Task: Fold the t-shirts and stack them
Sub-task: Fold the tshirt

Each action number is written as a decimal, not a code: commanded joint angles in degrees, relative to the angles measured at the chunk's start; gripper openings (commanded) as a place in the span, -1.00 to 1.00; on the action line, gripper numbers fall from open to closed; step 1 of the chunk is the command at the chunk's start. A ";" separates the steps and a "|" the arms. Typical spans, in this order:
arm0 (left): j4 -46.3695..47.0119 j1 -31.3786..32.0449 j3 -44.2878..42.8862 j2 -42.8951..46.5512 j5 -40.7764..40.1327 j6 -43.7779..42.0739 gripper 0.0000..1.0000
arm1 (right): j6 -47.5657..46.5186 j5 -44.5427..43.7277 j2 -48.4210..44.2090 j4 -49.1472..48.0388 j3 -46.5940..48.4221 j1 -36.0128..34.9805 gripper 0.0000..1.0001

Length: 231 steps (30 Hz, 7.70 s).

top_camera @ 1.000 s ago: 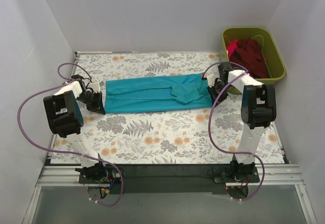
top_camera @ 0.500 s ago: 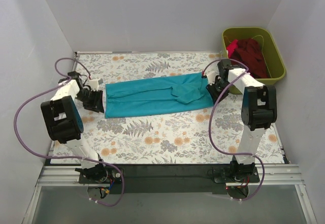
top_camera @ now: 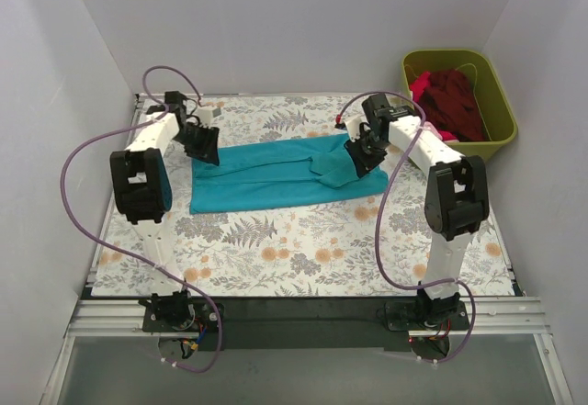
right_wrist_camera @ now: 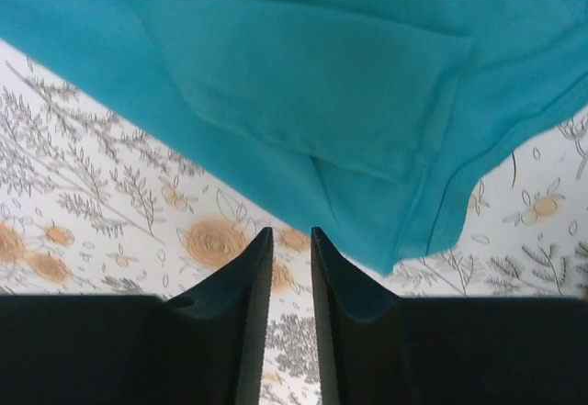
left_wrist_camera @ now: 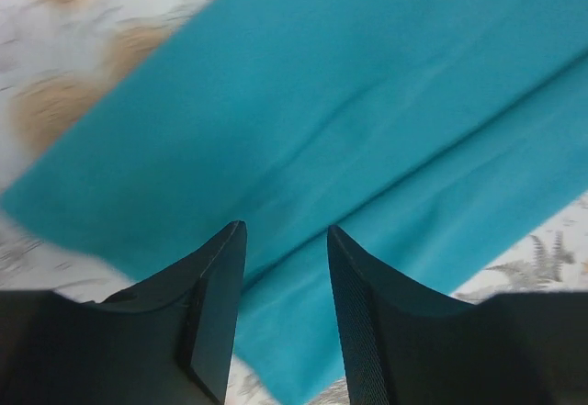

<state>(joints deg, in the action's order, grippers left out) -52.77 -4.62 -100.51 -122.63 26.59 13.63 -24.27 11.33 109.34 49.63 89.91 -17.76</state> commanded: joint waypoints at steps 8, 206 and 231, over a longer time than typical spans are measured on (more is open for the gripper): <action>4.77 17.25 9.09 8.53 13.57 7.54 -0.11 | 5.37 -1.84 8.34 -0.41 8.79 1.23 -0.17; 6.37 33.02 9.70 15.92 10.06 11.25 -0.14 | 13.46 7.48 10.71 -11.13 13.00 5.46 -0.39; 13.66 52.86 24.48 15.14 8.39 9.93 -0.17 | 10.65 1.41 23.02 -11.13 21.27 3.52 -0.42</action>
<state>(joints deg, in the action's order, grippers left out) -41.28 46.30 -76.71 -106.69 35.16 22.74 -12.51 13.43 131.70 38.92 108.47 -13.91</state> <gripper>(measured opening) 0.414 0.291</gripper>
